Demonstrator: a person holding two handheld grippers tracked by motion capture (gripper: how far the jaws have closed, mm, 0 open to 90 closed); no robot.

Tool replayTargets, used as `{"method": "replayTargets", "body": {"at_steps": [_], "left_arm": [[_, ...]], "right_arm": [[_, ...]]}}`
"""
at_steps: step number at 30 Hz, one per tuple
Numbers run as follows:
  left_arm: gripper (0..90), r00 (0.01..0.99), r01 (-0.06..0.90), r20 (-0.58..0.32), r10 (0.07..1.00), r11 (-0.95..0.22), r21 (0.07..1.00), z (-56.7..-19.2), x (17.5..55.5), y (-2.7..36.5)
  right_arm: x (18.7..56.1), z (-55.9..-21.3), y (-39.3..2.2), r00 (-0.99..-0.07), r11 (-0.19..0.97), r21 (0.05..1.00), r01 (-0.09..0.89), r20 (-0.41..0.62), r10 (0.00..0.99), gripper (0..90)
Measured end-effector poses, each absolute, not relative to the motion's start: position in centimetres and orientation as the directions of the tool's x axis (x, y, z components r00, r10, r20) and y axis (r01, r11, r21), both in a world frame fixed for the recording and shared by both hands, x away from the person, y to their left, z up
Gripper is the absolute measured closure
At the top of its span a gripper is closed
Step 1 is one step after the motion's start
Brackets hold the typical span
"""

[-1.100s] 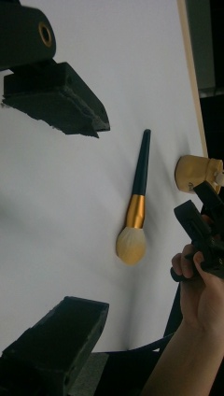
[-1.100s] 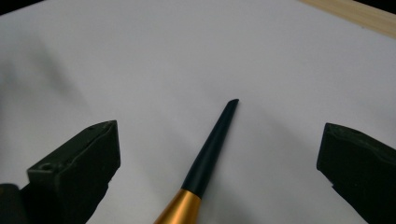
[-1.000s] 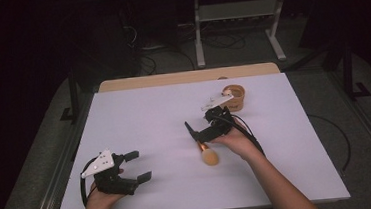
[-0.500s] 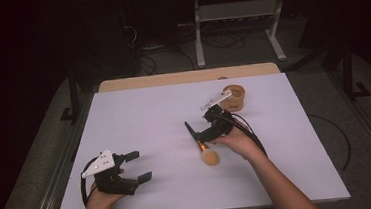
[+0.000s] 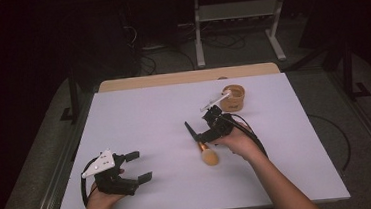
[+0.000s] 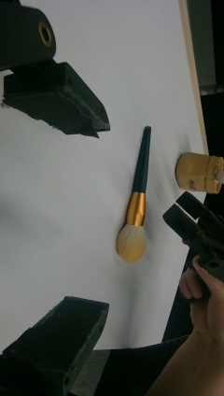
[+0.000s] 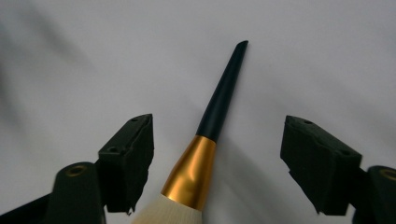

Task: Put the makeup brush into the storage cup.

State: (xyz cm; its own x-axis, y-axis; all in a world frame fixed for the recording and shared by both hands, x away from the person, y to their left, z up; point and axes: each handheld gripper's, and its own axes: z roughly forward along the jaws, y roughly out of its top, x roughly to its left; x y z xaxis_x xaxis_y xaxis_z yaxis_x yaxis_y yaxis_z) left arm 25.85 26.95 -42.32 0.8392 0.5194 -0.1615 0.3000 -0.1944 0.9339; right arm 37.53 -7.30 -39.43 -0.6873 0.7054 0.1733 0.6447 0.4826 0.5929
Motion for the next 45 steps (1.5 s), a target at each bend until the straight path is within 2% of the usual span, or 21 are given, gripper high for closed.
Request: {"method": "replayTargets", "body": {"at_steps": [9, 27, 45], "left_arm": [[11.0, 0.84, 0.299, -0.163, 0.518, -0.191, 0.935, -42.3, 25.9, 27.0], [11.0, 0.838, 0.305, -0.17, 0.519, -0.188, 0.934, -42.3, 25.8, 26.9], [11.1, 0.843, 0.302, -0.162, 0.512, -0.202, 0.932, -42.3, 25.8, 26.9]], "right_arm": [[37.6, -40.1, -6.8, -0.675, 0.495, 0.534, 0.685, 0.21, 0.708, 33.9], [37.7, -41.4, -6.0, -0.67, 0.53, 0.466, 0.708, 0.208, 0.712, 44.0], [37.7, -42.0, -5.7, -0.66, 0.541, 0.414, 0.732, 0.235, 0.713, 46.1]]}}
